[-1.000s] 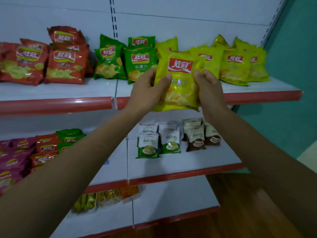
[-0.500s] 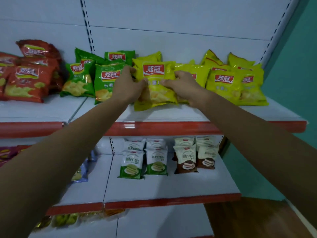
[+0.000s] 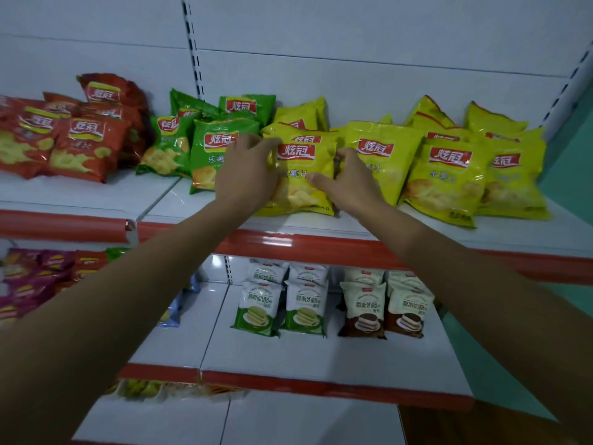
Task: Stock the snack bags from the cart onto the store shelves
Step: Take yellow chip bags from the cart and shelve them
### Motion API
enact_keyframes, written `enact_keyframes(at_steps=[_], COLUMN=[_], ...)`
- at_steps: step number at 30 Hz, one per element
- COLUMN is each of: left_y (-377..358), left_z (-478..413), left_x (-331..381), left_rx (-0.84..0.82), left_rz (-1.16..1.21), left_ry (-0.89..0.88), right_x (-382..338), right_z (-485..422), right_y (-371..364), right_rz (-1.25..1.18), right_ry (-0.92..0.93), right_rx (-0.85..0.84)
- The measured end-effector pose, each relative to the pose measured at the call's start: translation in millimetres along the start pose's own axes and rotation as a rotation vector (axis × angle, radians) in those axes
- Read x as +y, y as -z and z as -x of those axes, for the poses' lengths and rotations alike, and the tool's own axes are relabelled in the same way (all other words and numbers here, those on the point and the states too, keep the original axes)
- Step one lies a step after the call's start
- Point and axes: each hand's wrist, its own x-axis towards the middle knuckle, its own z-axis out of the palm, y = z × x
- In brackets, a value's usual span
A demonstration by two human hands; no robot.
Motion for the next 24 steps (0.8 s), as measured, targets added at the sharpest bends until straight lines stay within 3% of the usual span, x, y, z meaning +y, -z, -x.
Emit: enact_keyframes(at_steps=[9,17,24], left_y=[-7.2,-1.3,7.3], left_z=[2.0,2.8,14.1], left_x=[-0.3,-2.3,-2.6], left_rx=[-0.162,0.007,0.167], left_rz=[-0.325,0.129,0.278], left_ry=[-0.007,0.072,0.096], right_x=[-4.3,-3.9,-20.4], right_z=[-0.1,0.1,1.8], right_y=[-3.1,5.1,14.7], right_rz=[-0.071,0.008,-0.025], right_ry=[-0.009,0.004,0.125], right_rx=[-0.069,0.091,0.307])
